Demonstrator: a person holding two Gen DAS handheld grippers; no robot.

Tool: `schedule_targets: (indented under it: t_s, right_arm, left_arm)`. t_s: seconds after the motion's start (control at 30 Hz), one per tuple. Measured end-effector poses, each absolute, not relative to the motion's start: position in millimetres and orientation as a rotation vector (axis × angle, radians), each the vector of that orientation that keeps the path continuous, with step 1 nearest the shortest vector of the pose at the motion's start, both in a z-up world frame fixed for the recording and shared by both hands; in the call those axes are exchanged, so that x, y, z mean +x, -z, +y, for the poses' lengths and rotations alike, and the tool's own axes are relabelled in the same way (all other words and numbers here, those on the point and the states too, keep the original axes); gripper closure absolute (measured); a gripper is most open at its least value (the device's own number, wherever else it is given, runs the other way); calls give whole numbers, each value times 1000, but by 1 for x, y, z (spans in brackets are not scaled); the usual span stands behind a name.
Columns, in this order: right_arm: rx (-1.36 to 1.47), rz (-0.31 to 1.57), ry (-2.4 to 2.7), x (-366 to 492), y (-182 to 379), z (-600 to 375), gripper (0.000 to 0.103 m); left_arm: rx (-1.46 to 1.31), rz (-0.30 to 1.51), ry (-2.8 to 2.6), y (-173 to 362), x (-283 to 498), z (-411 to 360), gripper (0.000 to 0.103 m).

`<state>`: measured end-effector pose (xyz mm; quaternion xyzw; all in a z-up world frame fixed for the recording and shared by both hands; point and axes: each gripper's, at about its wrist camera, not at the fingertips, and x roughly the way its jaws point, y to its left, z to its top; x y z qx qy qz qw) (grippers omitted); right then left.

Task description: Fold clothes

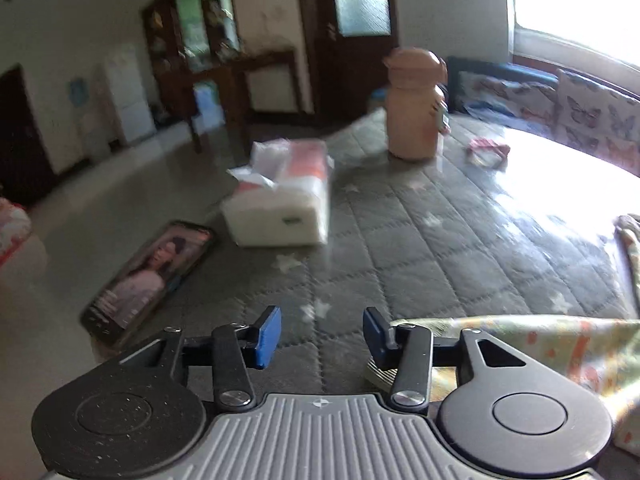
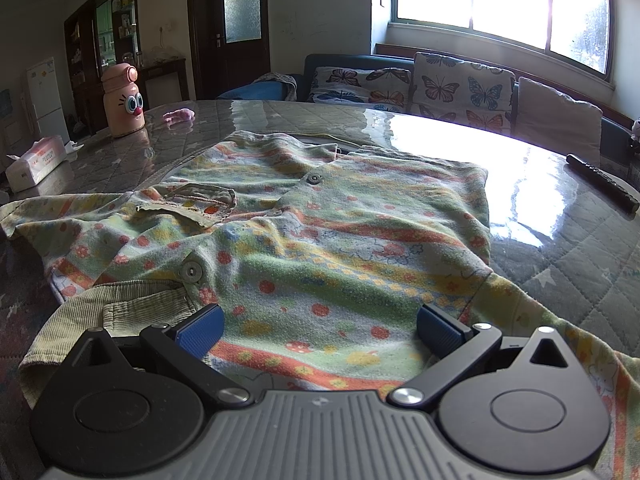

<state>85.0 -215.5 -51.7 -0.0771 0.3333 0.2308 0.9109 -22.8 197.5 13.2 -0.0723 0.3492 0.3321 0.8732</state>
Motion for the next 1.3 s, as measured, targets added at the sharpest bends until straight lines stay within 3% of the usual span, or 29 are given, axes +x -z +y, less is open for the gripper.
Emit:
schedule_targets:
  t_s: [0.43, 0.67, 0.7, 0.73, 0.8, 0.9, 1.07, 1.13, 1.3]
  right_arm:
    - [-187, 658, -541, 88, 30, -190, 0]
    - [-221, 632, -690, 80, 16, -148, 0]
    - [-227, 631, -703, 79, 16, -143, 0]
    - [-234, 629, -713, 78, 15, -138, 0]
    - [-245, 626, -740, 74, 15, -128, 0]
    - [-248, 626, -755, 70, 14, -123, 1]
    - [-252, 635, -756, 68, 14, -121, 1]
    - [-250, 638, -752, 69, 14, -121, 1]
    - [-252, 644, -757, 67, 16, -121, 0]
  left_arm:
    - [-350, 722, -652, -16, -44, 200, 39]
    - [-434, 687, -564, -17, -44, 198, 41]
    - [-446, 681, -548, -17, -42, 197, 46]
    - [-458, 676, -526, -17, -41, 197, 63]
    - [-476, 668, -461, -17, -38, 193, 82]
    - [-456, 644, -349, -18, -36, 181, 90]
    - [-352, 658, -162, -16, -30, 148, 87]
    - [-322, 682, -151, -11, -27, 138, 71]
    - [-321, 695, -173, -6, -33, 136, 54]
